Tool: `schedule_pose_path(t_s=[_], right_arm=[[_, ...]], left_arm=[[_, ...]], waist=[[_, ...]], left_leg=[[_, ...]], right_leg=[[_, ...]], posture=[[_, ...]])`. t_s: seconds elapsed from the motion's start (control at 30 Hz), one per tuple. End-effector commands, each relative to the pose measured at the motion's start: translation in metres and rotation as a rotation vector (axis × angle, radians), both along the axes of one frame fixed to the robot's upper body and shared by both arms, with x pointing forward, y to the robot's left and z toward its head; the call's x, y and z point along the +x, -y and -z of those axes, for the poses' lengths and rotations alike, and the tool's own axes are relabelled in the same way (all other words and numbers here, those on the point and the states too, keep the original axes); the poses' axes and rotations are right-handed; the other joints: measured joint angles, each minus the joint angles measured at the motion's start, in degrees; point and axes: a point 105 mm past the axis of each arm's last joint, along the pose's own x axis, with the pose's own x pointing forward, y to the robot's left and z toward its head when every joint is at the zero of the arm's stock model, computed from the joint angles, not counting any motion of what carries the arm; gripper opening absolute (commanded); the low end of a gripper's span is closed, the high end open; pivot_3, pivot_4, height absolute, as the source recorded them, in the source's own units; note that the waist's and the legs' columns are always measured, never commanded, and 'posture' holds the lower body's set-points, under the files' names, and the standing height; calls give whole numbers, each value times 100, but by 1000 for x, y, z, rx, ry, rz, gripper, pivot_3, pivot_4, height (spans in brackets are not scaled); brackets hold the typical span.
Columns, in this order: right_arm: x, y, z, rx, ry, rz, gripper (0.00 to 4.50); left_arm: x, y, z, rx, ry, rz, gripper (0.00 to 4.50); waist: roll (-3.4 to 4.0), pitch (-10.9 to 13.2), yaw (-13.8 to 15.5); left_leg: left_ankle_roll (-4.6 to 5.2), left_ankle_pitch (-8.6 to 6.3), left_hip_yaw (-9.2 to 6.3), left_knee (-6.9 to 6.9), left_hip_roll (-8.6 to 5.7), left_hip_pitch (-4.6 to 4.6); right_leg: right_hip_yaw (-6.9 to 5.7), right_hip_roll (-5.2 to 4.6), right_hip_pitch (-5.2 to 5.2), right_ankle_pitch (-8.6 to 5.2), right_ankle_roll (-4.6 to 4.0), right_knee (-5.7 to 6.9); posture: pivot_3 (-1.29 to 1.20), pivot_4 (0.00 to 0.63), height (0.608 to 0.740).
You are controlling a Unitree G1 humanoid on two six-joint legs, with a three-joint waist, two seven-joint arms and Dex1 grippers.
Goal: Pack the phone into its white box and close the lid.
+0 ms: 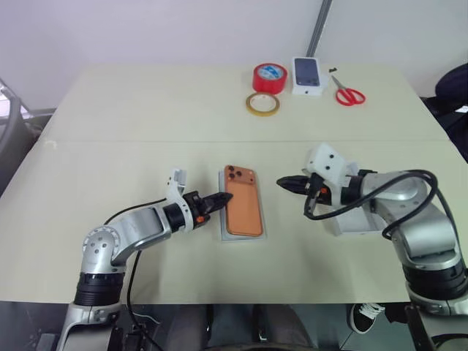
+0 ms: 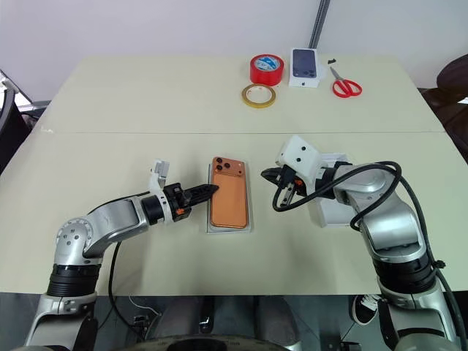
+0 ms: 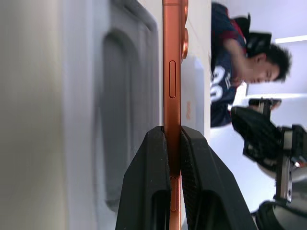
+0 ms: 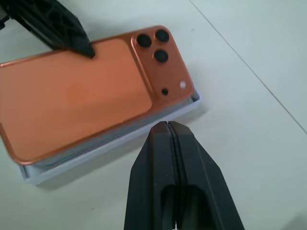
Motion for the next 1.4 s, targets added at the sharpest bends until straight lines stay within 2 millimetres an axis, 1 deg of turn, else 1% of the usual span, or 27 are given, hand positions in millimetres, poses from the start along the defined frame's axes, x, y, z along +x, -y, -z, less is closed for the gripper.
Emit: schedule_pose_path(t_s=[0.03, 0.23, 0.37, 0.43, 0.47, 0.5, 0.57, 0.6, 0.63, 0.77, 0.83, 0.93, 0.97, 1.03, 1.07, 1.1, 1.13, 1.2, 1.23, 1.33, 1.4], right_arm=[[-4, -1, -8, -10, 50, -16, 0], [0, -3, -9, -8, 57, -20, 0], [2, -4, -11, -10, 68, -20, 0], [2, -4, -12, -12, 72, -21, 0], [2, -4, -12, -13, 73, -21, 0], [2, -4, -12, -14, 74, -21, 0], [2, -4, -12, -17, 74, -20, 0], [1, -4, -12, -19, 73, -19, 0], [1, -3, -11, -21, 72, -18, 0], [1, -2, -8, -33, 62, -9, 0], [3, 0, -4, -56, 54, 5, 0], [7, 2, 5, -121, 50, 14, 0], [8, 1, 8, -141, 47, 9, 0], [11, -2, 15, -185, 52, 6, 0], [13, -2, 18, -209, 57, 7, 0], [16, -4, 21, -229, 60, 16, 0], [18, -7, 24, -241, 60, 21, 0], [21, -11, 26, -251, 62, 22, 0], [22, -13, 27, -255, 66, 21, 0], [25, -22, 28, -266, 82, 25, 0], [25, -25, 31, -286, 85, 17, 0]], left_arm=[[1, -1, -15, -36, 47, 0, 20], [0, 0, -10, -19, 35, 12, 20], [-1, 5, -6, -5, 21, 35, 20], [-1, 7, -4, 7, 19, 44, 912], [-1, 7, -4, 12, 20, 45, 1241], [-1, 6, -5, 13, 23, 45, 1721], [-1, 3, -12, 8, 50, 42, 2685], [-1, 1, -16, 14, 71, 44, 3300], [-2, -1, -21, 29, 106, 56, 3762], [-7, -13, -35, 172, 242, 112, 3762], [-7, -24, -41, 277, 318, 137, 3762], [-4, -45, -56, 409, 444, 130, 3762], [-2, -52, -59, 461, 484, 121, 3535], [4, -60, -59, 563, 559, 100, 2880], [6, -63, -58, 608, 596, 91, 2401], [8, -64, -53, 679, 639, 90, 1953], [9, -62, -45, 739, 659, 116, 1392], [8, -56, -31, 803, 688, 174, 347], [7, -52, -24, 833, 700, 217, 94], [7, -43, -1, 879, 673, 298, 94], [9, -38, 4, 872, 673, 319, 94]], waist=[[0, 0, 9], [-1, 1, -1], [-1, 1, -2], [-1, 1, -2], [-1, 1, 0], [-1, 1, 1], [-1, 1, -1], [-1, 1, -2], [-1, 1, -3], [0, 2, -12], [0, 2, -15], [2, 4, -17], [4, 4, -15], [4, 5, -15], [6, 6, -15], [7, 6, -12], [7, 6, -13], [7, 7, -9], [5, 8, -2], [4, 10, -9], [2, 11, -7]], left_leg=[[0, 0, 0, 1, 0, 0], [-1, 1, -1, 0, -1, 0], [-1, 1, 0, 0, -1, 0], [-1, 1, 0, 0, -1, 0], [-1, 1, -1, 1, -1, 0], [-1, 1, 0, 1, -1, 0], [-1, 1, -1, 1, -1, 0], [-1, 1, -1, 1, -1, 0], [-1, 1, -1, 1, -1, 0], [-2, 2, -1, -3, 0, 1], [-2, 2, 0, -4, 0, 1], [-2, 2, 1, -7, -1, 2], [-3, 2, 1, -8, -1, 2], [-3, 2, 2, -10, -1, 2], [-3, 2, 3, -10, -1, 2], [-3, 2, 4, -10, -1, 2], [-3, 2, 4, -11, -1, 2], [-3, 2, 5, -14, -1, 1], [-3, 2, 5, -14, -2, 1], [-2, 1, 5, -16, -1, -2], [-1, 1, 5, -16, -1, -4]], right_leg=[[-1, -1, 1, 0, 0, 0], [-1, -1, 1, 0, 0, 0], [-1, 0, 1, 0, 0, 0], [-1, 0, 1, 0, 0, 0], [-1, 0, 2, 0, 0, -1], [-1, -1, 2, 0, 0, -1], [-1, -1, 2, 0, 0, -1], [-1, -1, 2, 0, 0, -1], [-1, -1, 2, 0, 0, 0], [-1, 2, 1, 0, 0, 0], [-1, 3, 1, 0, 0, -2], [-1, 4, 0, 0, -1, -4], [-1, 4, -1, -1, -1, -4], [-1, 4, -1, -1, -1, -6], [0, 4, -1, -1, -1, -6], [1, 4, -3, -1, -1, -7], [1, 4, -2, -1, -1, -8], [2, 4, -2, -1, -1, -12], [2, 3, -2, -1, -1, -13], [3, 3, -4, -1, -1, -15], [3, 2, -5, -1, -1, -14]], posture=[[0, 150, 736], [0, 150, 736], [0, 150, 736], [0, 150, 736], [0, 150, 736], [0, 150, 736], [0, 150, 736], [0, 150, 736], [0, 150, 736], [0, 150, 736], [0, 150, 736], [0, 150, 736], [0, 150, 736], [0, 150, 736], [0, 150, 736], [0, 150, 736], [0, 150, 736], [0, 150, 736], [0, 150, 736], [0, 150, 736], [0, 150, 736]])
